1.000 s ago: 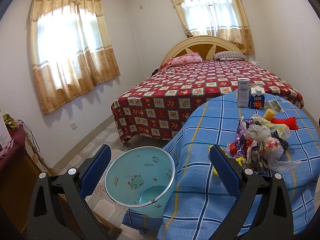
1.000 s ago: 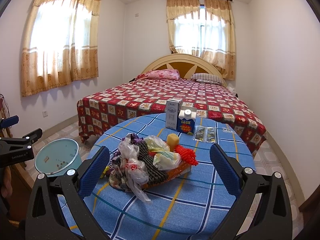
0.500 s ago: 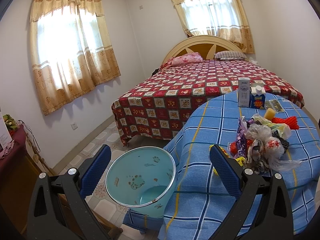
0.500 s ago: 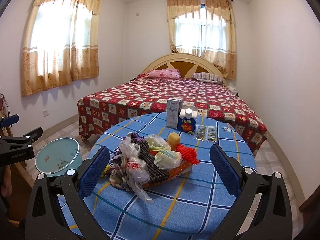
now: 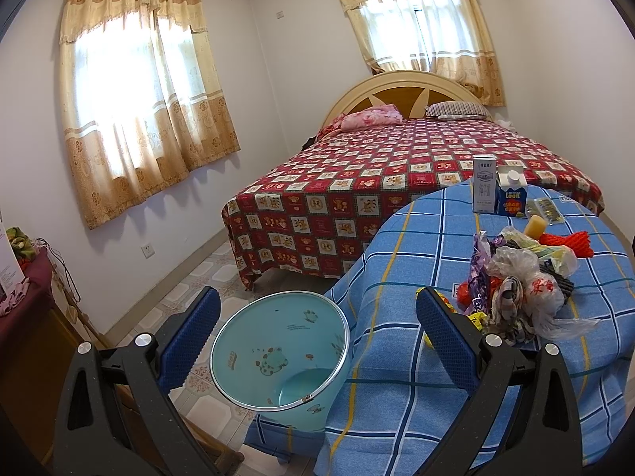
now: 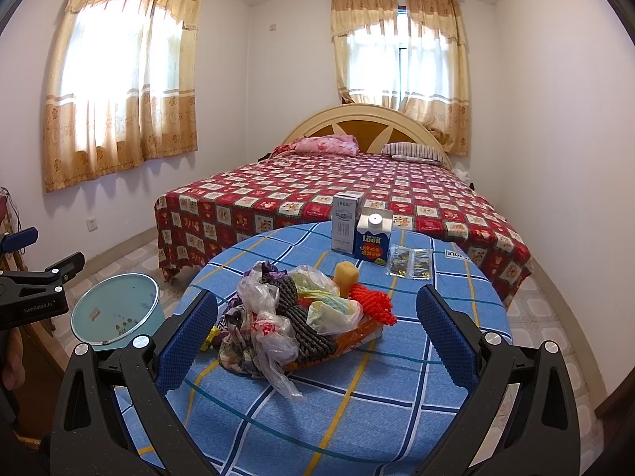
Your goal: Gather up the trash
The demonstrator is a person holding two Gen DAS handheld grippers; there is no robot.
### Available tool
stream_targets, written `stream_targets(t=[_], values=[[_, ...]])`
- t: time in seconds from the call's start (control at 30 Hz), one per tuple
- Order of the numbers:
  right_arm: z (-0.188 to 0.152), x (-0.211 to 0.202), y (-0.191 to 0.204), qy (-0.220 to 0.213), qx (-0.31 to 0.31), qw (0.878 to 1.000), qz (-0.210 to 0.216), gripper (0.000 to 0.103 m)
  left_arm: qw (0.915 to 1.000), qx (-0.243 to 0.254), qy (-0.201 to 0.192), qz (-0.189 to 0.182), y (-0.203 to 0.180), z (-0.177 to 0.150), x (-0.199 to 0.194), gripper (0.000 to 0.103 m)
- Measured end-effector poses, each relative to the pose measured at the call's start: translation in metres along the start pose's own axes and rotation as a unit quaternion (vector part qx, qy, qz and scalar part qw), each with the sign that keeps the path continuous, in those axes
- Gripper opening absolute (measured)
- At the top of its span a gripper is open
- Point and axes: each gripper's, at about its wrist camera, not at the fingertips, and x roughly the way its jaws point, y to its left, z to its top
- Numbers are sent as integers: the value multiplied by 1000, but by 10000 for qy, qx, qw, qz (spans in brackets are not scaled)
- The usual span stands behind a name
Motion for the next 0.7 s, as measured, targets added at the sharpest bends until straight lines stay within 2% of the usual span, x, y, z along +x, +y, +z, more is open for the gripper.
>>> stream_targets(t=[0.53,0.7], values=[[-3,3,-2,34,17,10000,-5,98,10000,36,58,15,6,-2,3,97],[-7,13,-13,76,73,9999,-69,98,9998,97,194,37,-6,-7,17,97]])
